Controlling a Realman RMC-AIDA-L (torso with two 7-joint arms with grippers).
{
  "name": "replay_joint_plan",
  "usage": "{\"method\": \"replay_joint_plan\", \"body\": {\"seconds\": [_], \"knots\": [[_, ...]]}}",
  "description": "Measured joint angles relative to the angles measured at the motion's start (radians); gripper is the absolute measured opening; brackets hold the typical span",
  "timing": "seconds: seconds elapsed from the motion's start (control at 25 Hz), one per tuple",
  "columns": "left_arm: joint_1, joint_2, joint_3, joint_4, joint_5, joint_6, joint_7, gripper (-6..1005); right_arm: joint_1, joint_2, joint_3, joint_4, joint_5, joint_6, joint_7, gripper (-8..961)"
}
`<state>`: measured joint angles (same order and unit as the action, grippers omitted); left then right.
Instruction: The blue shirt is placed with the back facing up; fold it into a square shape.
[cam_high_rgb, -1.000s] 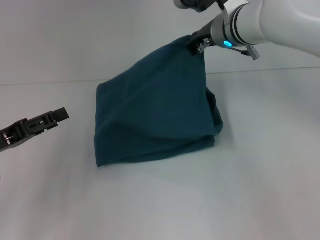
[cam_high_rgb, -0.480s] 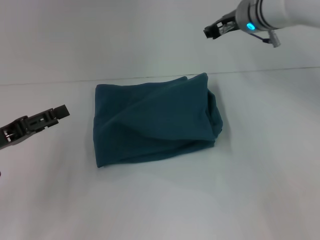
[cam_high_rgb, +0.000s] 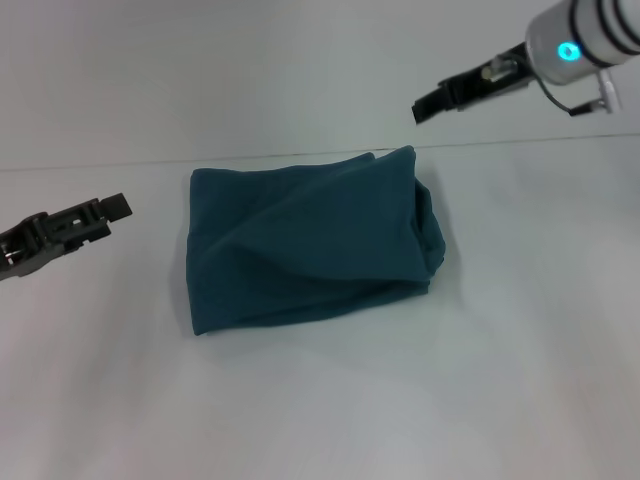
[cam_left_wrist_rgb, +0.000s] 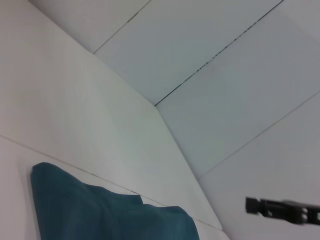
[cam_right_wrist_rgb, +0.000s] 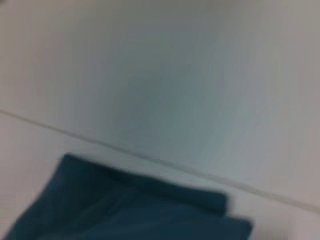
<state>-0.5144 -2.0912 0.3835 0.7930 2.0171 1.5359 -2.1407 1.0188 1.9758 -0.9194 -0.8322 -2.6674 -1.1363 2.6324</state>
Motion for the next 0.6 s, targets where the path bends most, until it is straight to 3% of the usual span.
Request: {"method": "replay_joint_plan", "body": {"seconds": [0.24, 0.6], "knots": [[-0.005, 0.013, 0.001, 0.006, 0.007, 0.008, -0.041, 708, -0.057, -0.058, 0.079, -0.019, 0.168, -0.303, -0.004, 672], [-0.014, 0.021, 0.002, 0.017, 0.057, 0.001, -0.102, 707, -0.131, -0.111, 0.223, -0.012, 0.195, -0.5, 0.019, 669]]}}
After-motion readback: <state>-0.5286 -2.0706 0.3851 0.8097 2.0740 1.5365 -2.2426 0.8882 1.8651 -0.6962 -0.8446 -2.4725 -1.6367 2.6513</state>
